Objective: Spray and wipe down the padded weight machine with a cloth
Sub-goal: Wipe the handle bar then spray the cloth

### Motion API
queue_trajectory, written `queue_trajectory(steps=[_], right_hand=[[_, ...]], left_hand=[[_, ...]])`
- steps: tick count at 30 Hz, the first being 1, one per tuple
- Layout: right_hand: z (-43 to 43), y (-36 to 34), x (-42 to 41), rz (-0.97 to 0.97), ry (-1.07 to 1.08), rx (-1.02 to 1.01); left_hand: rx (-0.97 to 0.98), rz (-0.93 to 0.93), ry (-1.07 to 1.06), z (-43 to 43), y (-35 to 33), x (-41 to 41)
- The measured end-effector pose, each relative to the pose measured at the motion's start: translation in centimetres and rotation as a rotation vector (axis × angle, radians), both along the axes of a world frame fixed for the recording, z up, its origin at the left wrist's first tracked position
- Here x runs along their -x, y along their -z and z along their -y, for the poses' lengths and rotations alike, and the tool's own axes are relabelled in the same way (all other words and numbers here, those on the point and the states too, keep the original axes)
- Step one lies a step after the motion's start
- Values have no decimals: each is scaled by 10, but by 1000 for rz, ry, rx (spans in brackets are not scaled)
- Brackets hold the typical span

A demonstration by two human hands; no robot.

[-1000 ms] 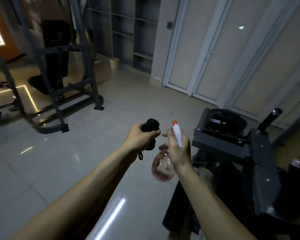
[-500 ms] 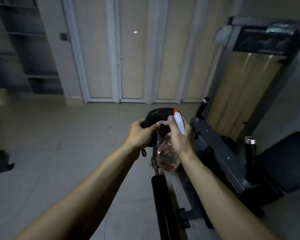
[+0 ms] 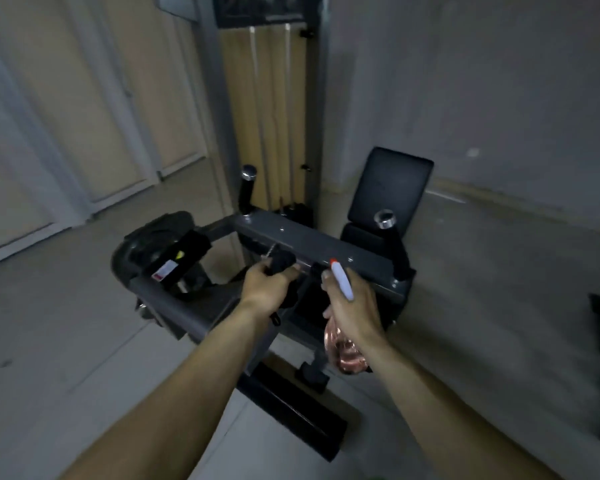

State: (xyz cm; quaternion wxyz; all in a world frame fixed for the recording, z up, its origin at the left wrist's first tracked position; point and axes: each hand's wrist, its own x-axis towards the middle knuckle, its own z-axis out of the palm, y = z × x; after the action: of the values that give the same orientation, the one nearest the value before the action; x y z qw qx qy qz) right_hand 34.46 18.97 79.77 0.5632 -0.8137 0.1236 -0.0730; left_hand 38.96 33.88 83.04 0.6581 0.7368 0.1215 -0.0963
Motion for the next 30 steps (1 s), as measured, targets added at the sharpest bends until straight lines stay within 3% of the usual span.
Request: queue_trajectory(steps=[6, 12, 16, 22, 26, 30], right_hand=[[-9, 39, 9, -206, 135, 12], [-70, 55, -13, -190, 432, -73], [-106, 36, -20, -84, 593, -169], [-126, -31, -61, 111, 670, -80], [-122, -69, -116, 307, 626, 7], [-99, -62, -183, 362, 572, 66]], left_hand=[[31, -26, 2, -12, 34, -41], [72, -16, 249, -59, 43, -91], [80, -20, 416, -81, 38, -116], [145, -9, 515, -92, 22, -159], [199, 5, 532, -90, 12, -182], [199, -34, 574, -92, 1, -198]])
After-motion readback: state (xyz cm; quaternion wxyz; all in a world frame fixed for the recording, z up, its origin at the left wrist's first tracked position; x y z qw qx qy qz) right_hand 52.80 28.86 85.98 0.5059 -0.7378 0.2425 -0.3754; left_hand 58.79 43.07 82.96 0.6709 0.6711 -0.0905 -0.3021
